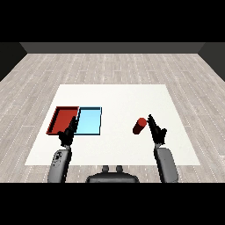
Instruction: Pick the red can and put it in the red box
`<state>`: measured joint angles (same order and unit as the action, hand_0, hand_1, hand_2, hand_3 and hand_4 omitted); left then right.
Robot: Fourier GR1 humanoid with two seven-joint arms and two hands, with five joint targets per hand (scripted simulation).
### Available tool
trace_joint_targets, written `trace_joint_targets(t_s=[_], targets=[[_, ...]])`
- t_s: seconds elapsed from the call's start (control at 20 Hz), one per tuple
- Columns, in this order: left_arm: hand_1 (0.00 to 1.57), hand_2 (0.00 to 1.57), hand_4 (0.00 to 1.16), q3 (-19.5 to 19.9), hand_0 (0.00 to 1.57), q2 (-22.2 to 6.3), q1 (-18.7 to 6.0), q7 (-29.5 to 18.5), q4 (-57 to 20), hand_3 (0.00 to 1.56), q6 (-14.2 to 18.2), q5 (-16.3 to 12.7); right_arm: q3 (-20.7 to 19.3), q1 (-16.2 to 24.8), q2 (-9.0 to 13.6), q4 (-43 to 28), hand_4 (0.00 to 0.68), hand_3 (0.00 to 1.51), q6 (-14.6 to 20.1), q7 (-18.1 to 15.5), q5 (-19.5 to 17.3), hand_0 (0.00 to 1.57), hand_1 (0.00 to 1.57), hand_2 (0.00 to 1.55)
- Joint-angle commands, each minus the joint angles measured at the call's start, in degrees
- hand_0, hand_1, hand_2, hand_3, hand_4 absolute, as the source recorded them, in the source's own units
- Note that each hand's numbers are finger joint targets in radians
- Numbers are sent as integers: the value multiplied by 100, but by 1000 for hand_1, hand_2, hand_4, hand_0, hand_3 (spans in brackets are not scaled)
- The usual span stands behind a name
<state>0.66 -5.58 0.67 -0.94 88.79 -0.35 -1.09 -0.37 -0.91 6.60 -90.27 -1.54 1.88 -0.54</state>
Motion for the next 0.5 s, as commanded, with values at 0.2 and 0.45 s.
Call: trace_joint_targets(t_s=[0.2, 0.45], targets=[[0, 0, 0, -74, 0, 1, -72, -43, 114, 0, -77, 77, -1577, 482, 1281, 357, 0, 0, -1491, -769, 1413, 0, 0, 0], [0, 0, 0, 58, 0, 307, -251, -1871, 585, 0, -123, -159, -1896, 392, 1285, 100, 0, 0, -2149, -1940, 2011, 0, 0, 0]])
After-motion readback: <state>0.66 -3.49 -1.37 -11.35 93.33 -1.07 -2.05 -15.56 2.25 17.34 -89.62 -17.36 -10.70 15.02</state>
